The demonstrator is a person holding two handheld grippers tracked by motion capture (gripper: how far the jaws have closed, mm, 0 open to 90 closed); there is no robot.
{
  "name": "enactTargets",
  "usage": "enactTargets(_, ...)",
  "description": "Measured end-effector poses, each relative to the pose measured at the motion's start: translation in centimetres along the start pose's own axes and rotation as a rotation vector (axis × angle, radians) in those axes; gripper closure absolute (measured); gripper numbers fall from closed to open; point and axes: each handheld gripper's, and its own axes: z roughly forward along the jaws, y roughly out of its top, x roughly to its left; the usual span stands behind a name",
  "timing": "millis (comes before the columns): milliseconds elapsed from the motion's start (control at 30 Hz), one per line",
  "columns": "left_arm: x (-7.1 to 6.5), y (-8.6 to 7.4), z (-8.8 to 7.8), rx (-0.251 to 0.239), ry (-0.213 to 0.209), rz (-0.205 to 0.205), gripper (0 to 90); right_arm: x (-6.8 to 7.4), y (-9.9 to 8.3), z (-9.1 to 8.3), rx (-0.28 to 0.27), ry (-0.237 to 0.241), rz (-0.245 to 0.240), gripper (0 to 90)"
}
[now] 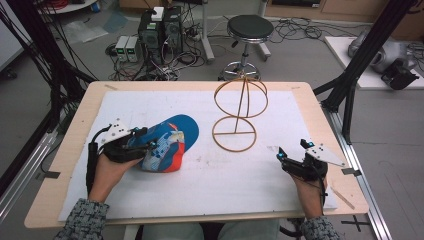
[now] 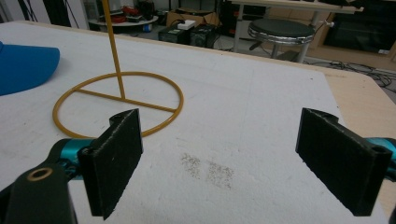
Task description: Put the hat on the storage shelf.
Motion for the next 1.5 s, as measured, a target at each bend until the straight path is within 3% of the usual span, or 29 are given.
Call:
enactTargets(33, 0.0, 0.0, -0.1, 0.011, -0.005, -0.006, 64.8, 0.0, 0.0, 0.0, 0.003, 0.000, 0.003, 13.8)
enactTargets(67, 0.0, 0.0, -0.1, 0.011, -0.005, -0.006, 70.9, 0.0, 0.0, 0.0, 0.003, 0.000, 0.003, 13.8)
enactTargets(100, 0.1, 0.0, -0.1, 0.013, -0.011, -0.002, 70.9, 0.0, 0.0, 0.0, 0.004, 0.001, 0.004, 13.8)
enactTargets(133, 0.0, 0.0, -0.1, 0.012, -0.012, 0.003, 79.7, 0.0, 0.0, 0.1, 0.007, -0.001, 0.000, 13.8)
enactTargets(233, 0.0, 0.0, -0.2, 0.014, -0.016, 0.006, 87.1, 0.1, 0.0, 0.1, 0.009, 0.002, -0.002, 13.8)
enactTargets(433, -0.1, 0.0, -0.3, 0.015, -0.023, 0.014, 89.4, 0.1, 0.0, 0.1, 0.013, 0.004, -0.004, 13.8)
enactTargets(567, 0.0, 0.4, -0.7, -0.012, -0.057, -0.025, 89.6, 0.1, 0.0, 0.3, 0.023, 0.004, -0.003, 13.8)
enactTargets(733, -0.2, 1.6, -1.1, -0.042, -0.103, -0.058, 89.8, 0.2, 0.0, 0.3, 0.027, 0.007, 0.007, 13.8)
enactTargets(1000, -0.4, 3.5, -1.2, -0.071, -0.113, -0.058, 89.9, -0.1, -0.1, 0.0, 0.021, 0.003, 0.017, 13.8)
enactTargets(1167, -0.3, 5.7, -1.3, -0.075, -0.109, -0.039, 89.8, -0.2, -0.1, 0.0, 0.028, 0.005, 0.029, 13.8)
enactTargets(1500, 0.3, 10.9, -1.9, -0.131, -0.126, -0.018, 89.8, -0.1, -0.1, 0.1, 0.029, 0.015, 0.035, 13.8)
